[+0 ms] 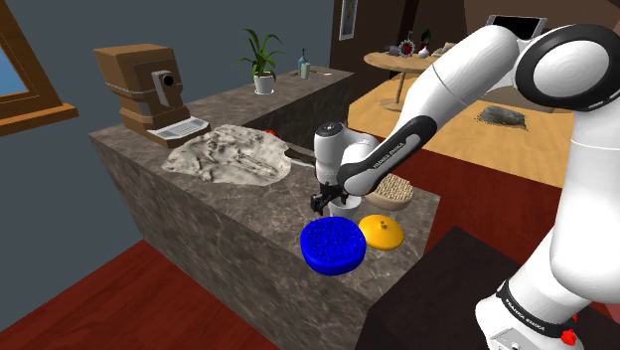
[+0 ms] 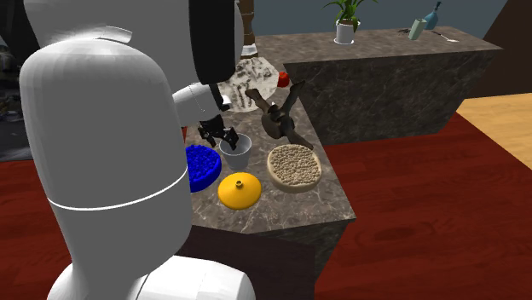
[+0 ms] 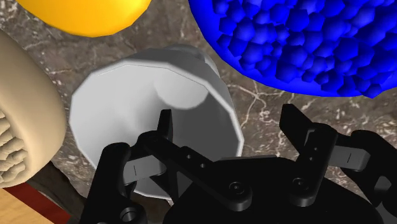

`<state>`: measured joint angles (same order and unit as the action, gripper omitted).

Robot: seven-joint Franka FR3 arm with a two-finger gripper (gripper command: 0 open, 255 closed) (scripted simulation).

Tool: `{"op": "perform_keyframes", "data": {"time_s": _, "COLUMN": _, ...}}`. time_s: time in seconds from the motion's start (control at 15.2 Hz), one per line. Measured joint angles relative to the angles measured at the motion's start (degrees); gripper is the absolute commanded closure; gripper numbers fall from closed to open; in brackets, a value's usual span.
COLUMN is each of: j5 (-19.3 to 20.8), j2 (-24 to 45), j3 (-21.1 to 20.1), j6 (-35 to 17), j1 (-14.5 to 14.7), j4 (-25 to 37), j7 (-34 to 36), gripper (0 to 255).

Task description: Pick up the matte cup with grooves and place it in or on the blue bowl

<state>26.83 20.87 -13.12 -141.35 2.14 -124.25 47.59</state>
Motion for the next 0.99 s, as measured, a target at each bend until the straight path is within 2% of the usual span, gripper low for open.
{"op": "perform_keyframes", "data": {"time_s": 0.2, "j5": 0.02, "j2": 0.01, "j3": 0.01, "j6": -0.03, "j1": 0.00, "j4": -0.01, "j7": 0.01, "gripper": 0}}
{"op": "perform_keyframes", "data": {"time_s": 0.26, "j5": 0.02, "j2": 0.01, "j3": 0.01, "j6": -0.03, "j1": 0.00, "j4": -0.01, "j7": 0.01, "gripper": 255}}
{"op": "perform_keyframes", "data": {"time_s": 0.99, "j5": -0.20, "j2": -0.32, "j3": -0.11, "j6": 0.25, "j1": -0.06, "j4": -0.02, "j7": -0.17, "gripper": 255}}
